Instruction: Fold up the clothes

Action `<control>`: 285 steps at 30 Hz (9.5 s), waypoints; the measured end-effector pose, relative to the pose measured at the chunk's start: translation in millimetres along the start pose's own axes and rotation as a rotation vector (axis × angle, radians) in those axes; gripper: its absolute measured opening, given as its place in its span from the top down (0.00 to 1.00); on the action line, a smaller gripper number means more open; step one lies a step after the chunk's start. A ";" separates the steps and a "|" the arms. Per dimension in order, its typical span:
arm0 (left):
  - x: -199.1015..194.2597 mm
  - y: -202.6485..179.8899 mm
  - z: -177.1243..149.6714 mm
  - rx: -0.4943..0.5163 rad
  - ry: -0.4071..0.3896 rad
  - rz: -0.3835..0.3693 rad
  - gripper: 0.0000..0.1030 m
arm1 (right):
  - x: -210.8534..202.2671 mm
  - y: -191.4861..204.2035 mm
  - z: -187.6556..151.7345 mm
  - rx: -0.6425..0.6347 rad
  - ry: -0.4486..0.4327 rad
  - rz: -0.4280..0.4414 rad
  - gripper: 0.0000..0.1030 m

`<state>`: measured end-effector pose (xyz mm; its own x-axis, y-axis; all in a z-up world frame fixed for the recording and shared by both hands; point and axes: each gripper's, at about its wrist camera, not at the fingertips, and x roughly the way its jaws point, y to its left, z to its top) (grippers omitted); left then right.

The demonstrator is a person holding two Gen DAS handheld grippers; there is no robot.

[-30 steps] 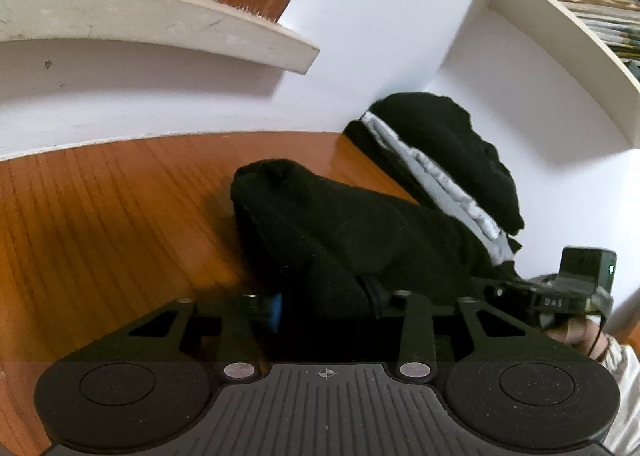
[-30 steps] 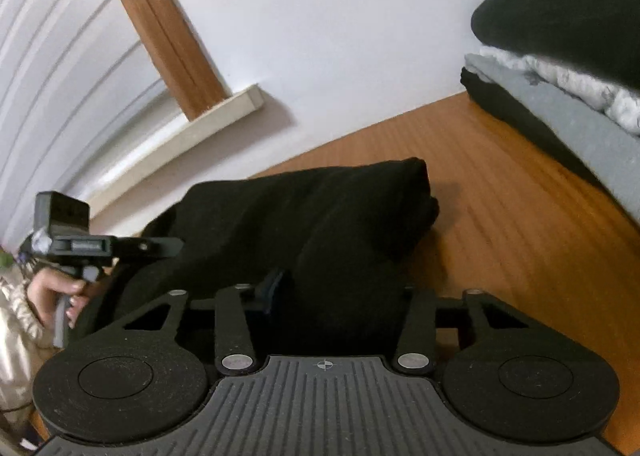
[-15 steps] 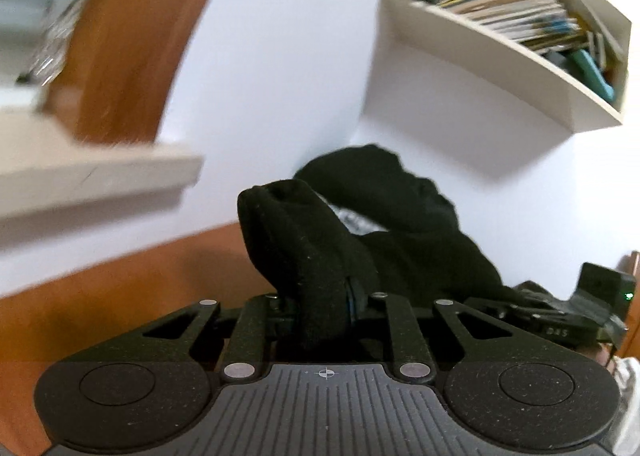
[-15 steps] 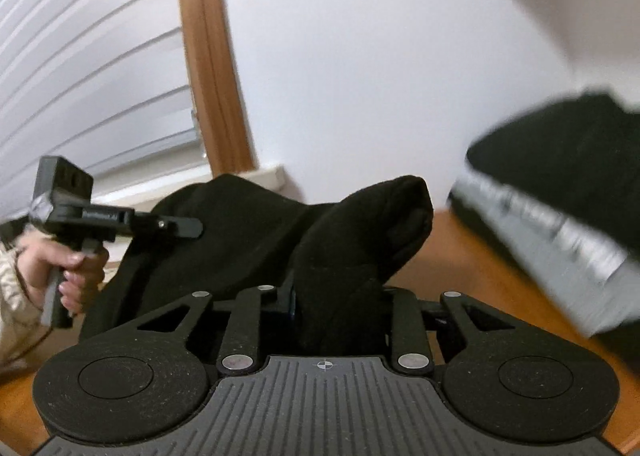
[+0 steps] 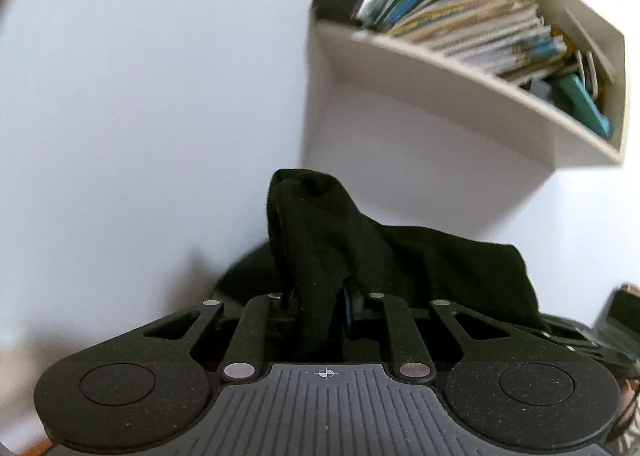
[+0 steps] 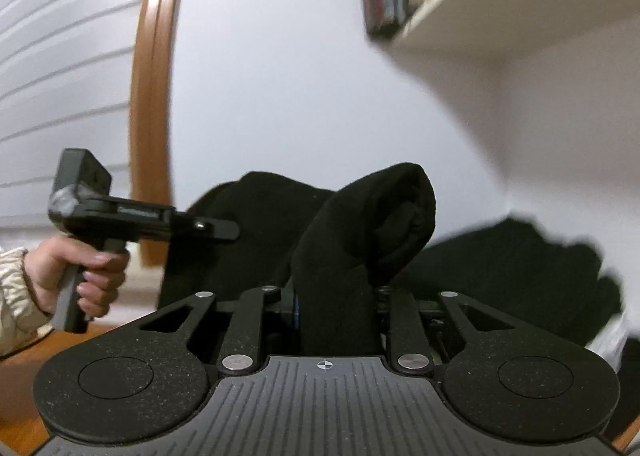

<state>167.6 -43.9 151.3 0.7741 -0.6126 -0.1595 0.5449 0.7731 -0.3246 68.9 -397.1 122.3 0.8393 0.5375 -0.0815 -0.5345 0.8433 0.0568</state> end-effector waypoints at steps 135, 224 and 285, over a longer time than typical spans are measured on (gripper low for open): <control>191.8 -18.3 -29.8 0.152 0.154 0.239 0.51 | 64.6 -65.9 -36.9 -0.121 0.152 -0.303 0.55; -15.0 -20.2 -161.2 0.218 0.501 0.379 0.00 | 70.9 127.3 -139.9 0.247 0.517 -0.762 0.00; -15.4 -18.5 -160.4 0.212 0.502 0.379 0.00 | 70.0 131.7 -140.3 0.258 0.518 -0.774 0.00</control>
<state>94.0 -75.1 10.2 0.7082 -0.2547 -0.6585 0.3561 0.9342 0.0217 43.3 -247.8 -15.5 0.7692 -0.1792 -0.6134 0.2380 0.9711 0.0147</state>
